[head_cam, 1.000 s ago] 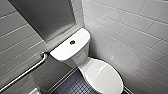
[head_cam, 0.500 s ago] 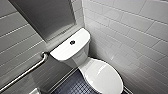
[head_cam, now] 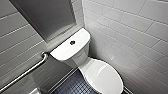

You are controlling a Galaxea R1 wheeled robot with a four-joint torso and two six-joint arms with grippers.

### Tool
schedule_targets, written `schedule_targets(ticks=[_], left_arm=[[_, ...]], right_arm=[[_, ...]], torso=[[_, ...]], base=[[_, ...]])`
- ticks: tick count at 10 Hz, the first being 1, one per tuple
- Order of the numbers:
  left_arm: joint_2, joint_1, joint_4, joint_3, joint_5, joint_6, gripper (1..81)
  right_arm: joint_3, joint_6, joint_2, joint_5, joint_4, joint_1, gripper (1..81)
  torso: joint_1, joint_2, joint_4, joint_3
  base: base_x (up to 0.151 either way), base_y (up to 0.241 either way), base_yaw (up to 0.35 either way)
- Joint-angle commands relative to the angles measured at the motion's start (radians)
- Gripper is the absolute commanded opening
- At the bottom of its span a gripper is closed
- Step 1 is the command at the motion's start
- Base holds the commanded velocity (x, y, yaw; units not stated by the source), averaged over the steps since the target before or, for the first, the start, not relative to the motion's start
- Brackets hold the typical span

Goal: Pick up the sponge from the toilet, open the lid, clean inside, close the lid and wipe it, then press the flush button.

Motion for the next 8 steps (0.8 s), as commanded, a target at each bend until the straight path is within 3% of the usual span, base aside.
schedule_targets(ticks=[1,4,8], left_arm=[[-0.017,0.017,0.015,-0.008,0.090,0.022,81.1],[0.018,0.035,0.015,-0.021,0.096,0.042,81.1],[0.113,0.052,0.014,-0.152,0.096,0.042,81.1]], right_arm=[[0.136,0.055,-0.120,-0.062,0.003,0.050,1.0],[0.289,0.081,-0.221,-0.115,0.023,0.206,1.0],[0.315,0.082,-0.240,-0.263,0.062,0.391,1.0]], torso=[[0.000,0.000,0.000,0.000],[0.000,0.000,0.000,0.000],[0.000,0.000,0.000,0.000]], base=[[0.000,0.000,0.000],[0.000,0.000,0.000],[0.000,0.000,0.000]])
